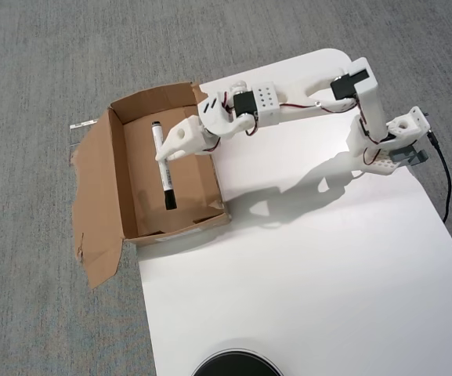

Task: Grasp a pen and put it in the box.

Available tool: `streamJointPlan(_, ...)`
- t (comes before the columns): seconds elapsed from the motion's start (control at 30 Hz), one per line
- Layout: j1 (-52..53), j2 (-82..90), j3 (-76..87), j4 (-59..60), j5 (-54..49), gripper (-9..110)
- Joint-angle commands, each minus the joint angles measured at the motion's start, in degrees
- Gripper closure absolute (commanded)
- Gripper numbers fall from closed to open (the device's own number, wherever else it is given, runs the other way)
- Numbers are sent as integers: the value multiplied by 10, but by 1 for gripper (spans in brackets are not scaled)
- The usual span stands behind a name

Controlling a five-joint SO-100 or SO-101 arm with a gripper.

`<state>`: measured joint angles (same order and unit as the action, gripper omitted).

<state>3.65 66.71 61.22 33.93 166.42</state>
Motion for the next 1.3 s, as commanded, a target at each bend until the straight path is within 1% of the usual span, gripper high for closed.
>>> streamJointPlan(0.0,-6,5,-22,-5,-3,80)
streamJointPlan(0.1,-6,9,-22,-5,0,77)
streamJointPlan(0.47,-6,23,-30,-5,3,77)
streamJointPlan(0.9,-4,147,-22,2,-3,77)
streamJointPlan(1.27,-8,218,-1,4,6,77)
